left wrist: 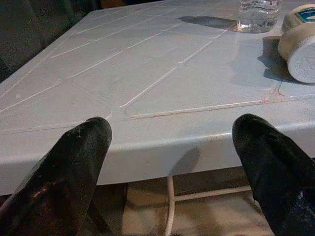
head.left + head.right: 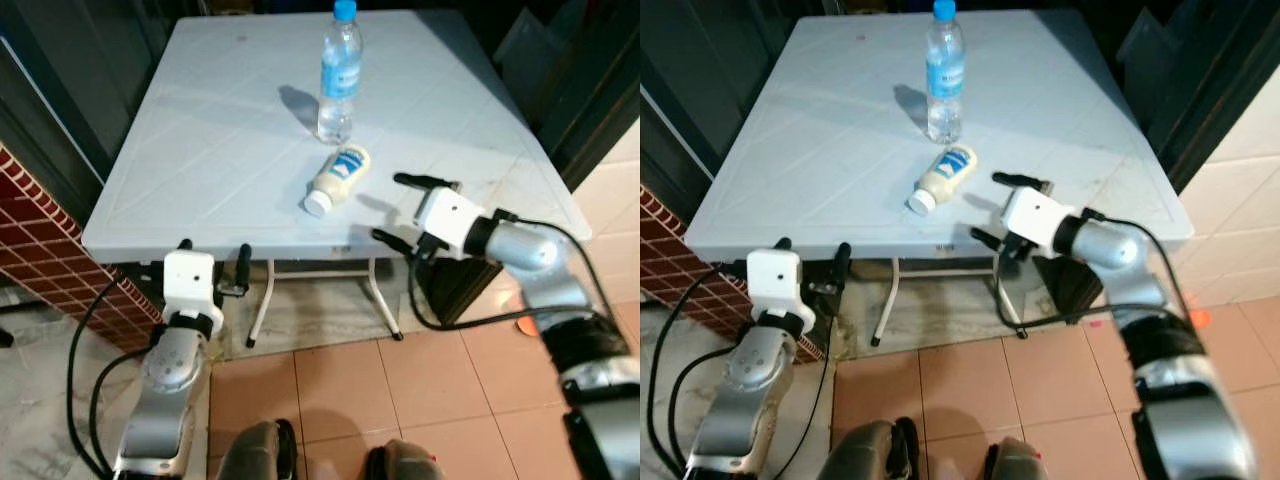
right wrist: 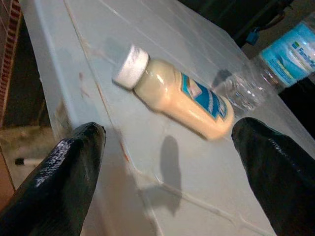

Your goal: Restocking fridge

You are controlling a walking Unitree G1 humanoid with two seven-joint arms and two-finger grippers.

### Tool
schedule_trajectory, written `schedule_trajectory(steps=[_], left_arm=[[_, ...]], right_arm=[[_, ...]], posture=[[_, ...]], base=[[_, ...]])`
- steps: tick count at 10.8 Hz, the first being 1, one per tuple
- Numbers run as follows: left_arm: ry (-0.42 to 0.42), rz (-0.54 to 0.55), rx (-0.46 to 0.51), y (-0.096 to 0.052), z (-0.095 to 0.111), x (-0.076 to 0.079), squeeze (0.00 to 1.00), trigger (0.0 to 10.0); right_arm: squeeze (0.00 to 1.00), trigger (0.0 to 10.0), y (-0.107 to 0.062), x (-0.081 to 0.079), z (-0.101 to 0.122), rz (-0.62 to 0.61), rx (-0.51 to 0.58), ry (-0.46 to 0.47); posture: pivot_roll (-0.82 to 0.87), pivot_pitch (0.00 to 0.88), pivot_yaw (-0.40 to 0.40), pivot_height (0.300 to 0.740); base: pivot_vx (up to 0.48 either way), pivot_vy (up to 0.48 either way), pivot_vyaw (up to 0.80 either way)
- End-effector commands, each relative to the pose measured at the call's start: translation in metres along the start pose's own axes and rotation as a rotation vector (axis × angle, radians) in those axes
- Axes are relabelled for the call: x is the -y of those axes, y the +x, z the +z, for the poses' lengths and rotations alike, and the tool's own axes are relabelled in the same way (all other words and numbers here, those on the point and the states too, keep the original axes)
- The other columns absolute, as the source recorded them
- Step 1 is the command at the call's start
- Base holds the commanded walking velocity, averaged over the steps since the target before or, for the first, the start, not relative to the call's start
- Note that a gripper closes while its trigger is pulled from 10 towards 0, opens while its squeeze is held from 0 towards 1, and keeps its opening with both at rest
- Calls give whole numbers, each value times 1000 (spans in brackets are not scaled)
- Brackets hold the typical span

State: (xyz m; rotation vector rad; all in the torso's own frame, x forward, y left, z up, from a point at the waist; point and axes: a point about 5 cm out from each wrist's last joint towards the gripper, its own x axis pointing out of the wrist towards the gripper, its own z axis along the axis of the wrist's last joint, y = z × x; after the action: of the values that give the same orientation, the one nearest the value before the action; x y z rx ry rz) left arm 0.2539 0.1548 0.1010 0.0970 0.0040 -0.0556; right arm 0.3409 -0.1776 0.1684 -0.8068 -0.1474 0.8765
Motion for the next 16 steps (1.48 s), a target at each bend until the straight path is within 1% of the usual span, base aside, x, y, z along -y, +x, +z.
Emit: schedule_trajectory(steps=[1,2,4,5,6,7,8,9,10,11,12,13,14,15,16], left_arm=[[12,-5,8,-1,3,-3,0,10000],[13,-10,7,-1,2,-3,0,10000],[16,-13,1,-3,2,-3,0,10000],[22,-11,-8,-7,2,-6,0,10000],[27,-11,-14,-11,2,-8,0,10000],[34,-10,-19,-13,3,-11,0,10000],[38,-10,-22,-15,3,-12,0,10000],[41,-12,-26,-17,4,-12,0,10000],[42,-14,-30,-17,5,-12,0,10000],[44,-18,-32,-17,6,-11,0,10000],[43,-20,-32,-16,7,-10,0,10000],[42,-21,-32,-15,7,-8,0,10000],[42,-20,-33,-15,7,-8,0,10000],[41,-15,-34,-16,8,-8,0,10000],[42,-10,-33,-16,8,-8,0,10000]], right_arm=[[0,10000,0,9,4,18,3,-61],[0,10000,0,16,2,30,-6,-71],[0,10000,6,25,2,65,-33,-115],[0,10000,8,28,-2,84,-71,-136],[0,10000,9,31,-4,78,-98,-153],[0,10000,14,35,-2,44,-120,-205],[0,10000,19,43,1,-51,-140,-244],[0,10000,25,57,6,-246,-141,-213],[0,10000,32,65,13,-402,-94,-100],[0,10000,42,64,19,-504,-33,18],[0,10000,48,62,21,-553,-10,110],[0,10000,57,56,23,-611,22,261],[0,10000,62,51,22,-634,32,344],[0,10000,68,41,19,-622,20,419],[0,10000,68,34,11,-617,-2,507]], posture=[[24,101,49,740],[24,104,49,740],[38,112,49,740],[56,124,52,740],[67,130,55,740],[82,142,63,740],[92,149,69,740],[100,154,74,740],[103,156,79,740],[105,158,83,740],[106,157,83,740],[113,157,82,740],[119,156,81,740],[129,153,79,740],[136,150,76,740]], base=[[0,0,0],[0,0,0],[0,0,0],[0,0,0],[0,0,0],[0,0,0],[0,0,0],[0,0,0],[0,0,0],[0,0,0],[0,0,0],[0,0,0],[0,0,0],[0,0,0],[0,0,0]])
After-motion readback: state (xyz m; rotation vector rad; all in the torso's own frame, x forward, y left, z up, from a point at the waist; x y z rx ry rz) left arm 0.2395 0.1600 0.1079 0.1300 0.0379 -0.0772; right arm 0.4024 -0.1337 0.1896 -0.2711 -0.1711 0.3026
